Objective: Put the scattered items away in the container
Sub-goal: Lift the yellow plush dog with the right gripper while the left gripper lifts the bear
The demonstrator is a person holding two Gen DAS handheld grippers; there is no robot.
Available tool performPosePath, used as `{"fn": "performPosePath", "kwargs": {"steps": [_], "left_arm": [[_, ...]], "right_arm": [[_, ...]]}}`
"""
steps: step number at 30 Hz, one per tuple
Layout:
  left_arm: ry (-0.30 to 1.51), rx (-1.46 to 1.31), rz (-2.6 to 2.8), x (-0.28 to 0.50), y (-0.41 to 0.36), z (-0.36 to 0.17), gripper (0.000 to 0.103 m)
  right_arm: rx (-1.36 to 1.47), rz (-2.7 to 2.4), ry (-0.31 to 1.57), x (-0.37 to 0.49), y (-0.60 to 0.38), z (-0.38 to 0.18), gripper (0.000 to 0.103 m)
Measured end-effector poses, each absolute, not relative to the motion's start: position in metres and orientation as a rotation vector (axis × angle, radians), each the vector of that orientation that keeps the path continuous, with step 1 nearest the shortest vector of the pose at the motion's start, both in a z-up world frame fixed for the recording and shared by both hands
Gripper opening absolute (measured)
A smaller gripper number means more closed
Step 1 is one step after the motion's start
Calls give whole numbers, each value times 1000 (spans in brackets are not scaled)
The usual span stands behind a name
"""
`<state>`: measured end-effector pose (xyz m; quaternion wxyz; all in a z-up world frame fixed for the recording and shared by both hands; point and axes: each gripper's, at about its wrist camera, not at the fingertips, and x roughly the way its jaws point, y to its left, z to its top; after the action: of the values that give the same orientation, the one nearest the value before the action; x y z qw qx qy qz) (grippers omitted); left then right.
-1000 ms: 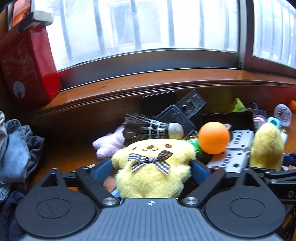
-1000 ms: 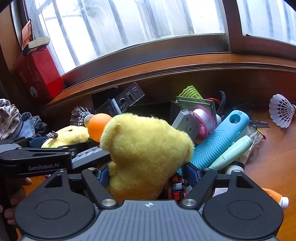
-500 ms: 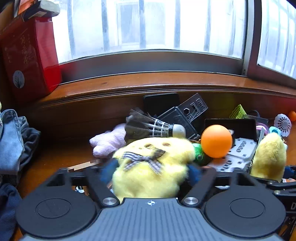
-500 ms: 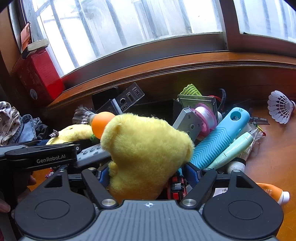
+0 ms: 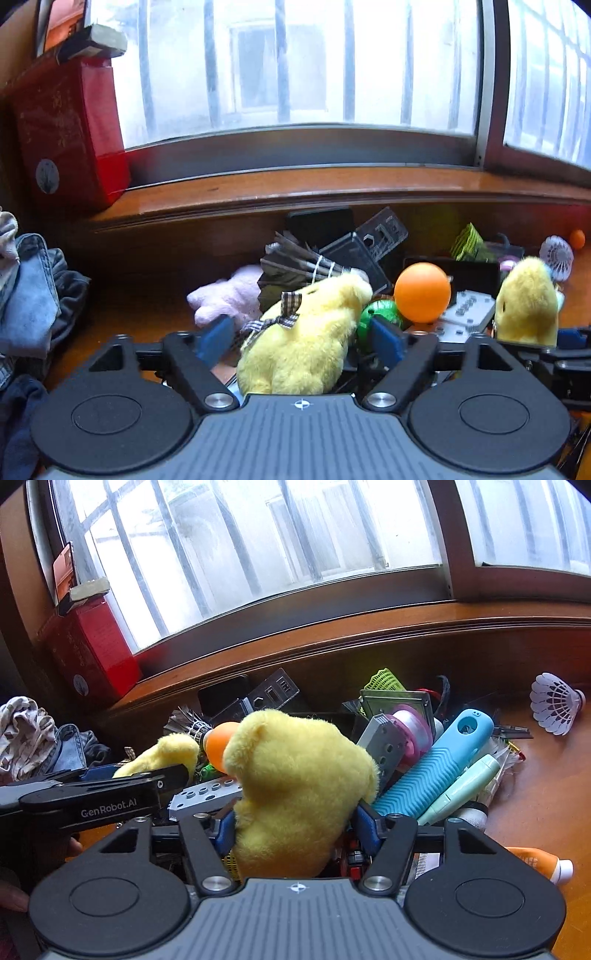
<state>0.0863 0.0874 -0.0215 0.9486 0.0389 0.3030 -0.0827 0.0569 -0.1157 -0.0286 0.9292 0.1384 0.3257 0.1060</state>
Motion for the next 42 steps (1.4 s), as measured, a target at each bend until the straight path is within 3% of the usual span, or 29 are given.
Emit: {"fn": "performPosePath", "kwargs": {"steps": [6,8,10,11,12,22,42], "left_arm": [[645,-49,-194,96,105,-16,97],[692,-95,-218,104,109,-21,95],[695,-92,-220,103,110,-20,79],[692,-87,-219,101,110,-19,60],[689,-81,-218,99,109,-19,51],[655,-24,-206,83,108,-11,49],[593,-39,-334,18,66,21,50]], "right_arm": [[287,247,618,50,-116,-23,70],[285,252,604,50,-115,-21,72],[287,251,603,52,-115,-22,73],[292,248,611,54,-116,-23,73],[300,244,621,56,-117,-25,73],[300,240,591,50,-119,-23,60],[365,189,463,-12,-154,7,59]]}}
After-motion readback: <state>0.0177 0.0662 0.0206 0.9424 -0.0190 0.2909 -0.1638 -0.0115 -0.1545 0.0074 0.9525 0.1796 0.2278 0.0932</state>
